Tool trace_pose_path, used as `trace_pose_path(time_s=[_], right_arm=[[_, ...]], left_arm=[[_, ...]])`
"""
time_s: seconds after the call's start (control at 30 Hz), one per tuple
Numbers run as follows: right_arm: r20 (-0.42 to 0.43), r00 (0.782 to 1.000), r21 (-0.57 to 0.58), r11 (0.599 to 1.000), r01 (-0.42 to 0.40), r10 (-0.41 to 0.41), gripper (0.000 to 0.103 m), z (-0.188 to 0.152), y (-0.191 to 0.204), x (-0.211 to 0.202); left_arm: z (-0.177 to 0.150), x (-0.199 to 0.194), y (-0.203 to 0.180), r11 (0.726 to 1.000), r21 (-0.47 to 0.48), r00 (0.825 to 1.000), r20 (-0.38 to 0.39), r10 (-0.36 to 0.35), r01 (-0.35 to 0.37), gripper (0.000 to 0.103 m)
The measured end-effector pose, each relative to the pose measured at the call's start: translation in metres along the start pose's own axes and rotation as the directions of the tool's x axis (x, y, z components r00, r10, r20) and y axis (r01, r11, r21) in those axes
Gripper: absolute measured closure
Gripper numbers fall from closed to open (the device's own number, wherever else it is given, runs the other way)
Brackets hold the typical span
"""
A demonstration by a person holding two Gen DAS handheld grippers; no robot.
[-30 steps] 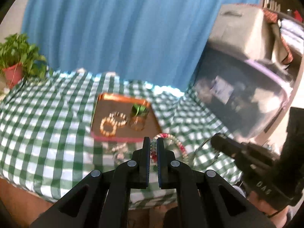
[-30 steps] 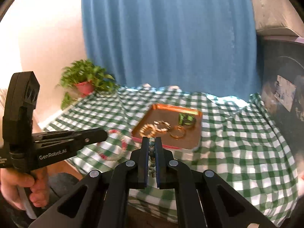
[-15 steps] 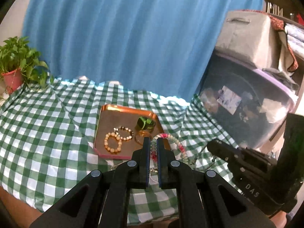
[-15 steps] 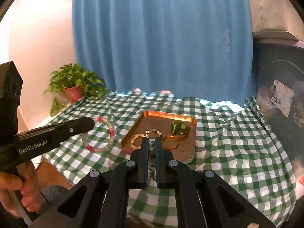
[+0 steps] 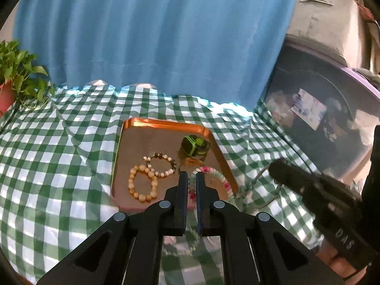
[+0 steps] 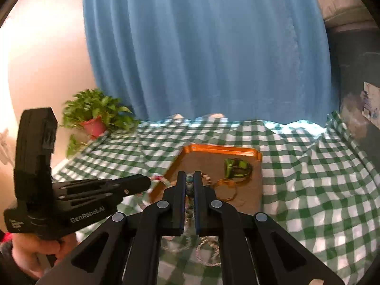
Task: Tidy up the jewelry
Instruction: 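Carry the pink bracelet with the left gripper while the right carries the green bracelet to the tray, then lower and release the pink bracelet into the tray with the left gripper while the right releases the green bracelet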
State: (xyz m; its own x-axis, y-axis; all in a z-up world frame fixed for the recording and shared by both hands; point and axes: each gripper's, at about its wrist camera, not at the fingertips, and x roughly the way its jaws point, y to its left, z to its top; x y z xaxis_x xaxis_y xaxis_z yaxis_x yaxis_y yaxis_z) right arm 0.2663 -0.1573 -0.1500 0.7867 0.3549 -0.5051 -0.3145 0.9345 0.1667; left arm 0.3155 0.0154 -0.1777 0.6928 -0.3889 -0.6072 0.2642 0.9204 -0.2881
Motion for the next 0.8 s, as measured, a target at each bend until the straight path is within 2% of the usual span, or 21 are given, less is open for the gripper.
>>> trace_pose_path(time_s=[0.13, 0.2, 0.3, 0.4, 0.5, 0.57, 0.63, 0.73, 0.8], right_arm=[[-0.044, 0.999, 0.016, 1.000, 0.013, -0.013, 0.098, 0.001, -0.010, 0.027], [-0.052, 0.999, 0.034, 0.999, -0.011, 0.013, 0.098, 0.001, -0.013, 0.035], [-0.046, 0.997, 0.063, 0.996, -0.066, 0.069, 0.098, 0.001, -0.018, 0.042], [-0.056, 0.996, 0.056, 0.996, -0.068, 0.071, 0.098, 0.000, -0.020, 0.053], [-0.075, 0.994, 0.090, 0.993, -0.072, 0.079, 0.098, -0.006, -0.032, 0.069], [-0.074, 0.993, 0.131, 0.988, -0.086, 0.096, 0.098, -0.014, -0.043, 0.079], [-0.076, 0.990, 0.171, 0.980, -0.104, 0.119, 0.098, -0.022, -0.053, 0.087], [-0.090, 0.977, 0.190, 0.966, -0.175, 0.194, 0.098, -0.034, -0.064, 0.101], [-0.114, 0.972, 0.201, 0.963, -0.179, 0.204, 0.098, -0.038, -0.067, 0.111]], left_arm=[[0.006, 0.024, 0.007, 1.000, -0.013, 1.000, -0.006, 0.014, -0.014, 0.097], [0.007, 0.033, 0.010, 1.000, -0.010, 1.000, -0.005, 0.025, -0.025, 0.097], [0.009, 0.044, 0.017, 1.000, -0.022, 1.000, 0.006, -0.005, 0.006, 0.097], [0.010, 0.057, 0.025, 0.999, -0.032, 1.000, 0.000, -0.010, 0.010, 0.097], [0.007, 0.074, 0.041, 0.997, -0.051, 0.998, -0.040, 0.052, -0.054, 0.097], [0.003, 0.082, 0.056, 0.992, -0.123, 0.998, -0.059, -0.019, 0.011, 0.096], [0.001, 0.089, 0.064, 0.986, -0.156, 0.995, -0.060, -0.074, 0.064, 0.096], [-0.003, 0.099, 0.066, 0.978, -0.175, 0.989, -0.076, -0.130, 0.115, 0.096], [-0.005, 0.106, 0.063, 0.979, -0.170, 0.987, -0.088, -0.131, 0.115, 0.096]])
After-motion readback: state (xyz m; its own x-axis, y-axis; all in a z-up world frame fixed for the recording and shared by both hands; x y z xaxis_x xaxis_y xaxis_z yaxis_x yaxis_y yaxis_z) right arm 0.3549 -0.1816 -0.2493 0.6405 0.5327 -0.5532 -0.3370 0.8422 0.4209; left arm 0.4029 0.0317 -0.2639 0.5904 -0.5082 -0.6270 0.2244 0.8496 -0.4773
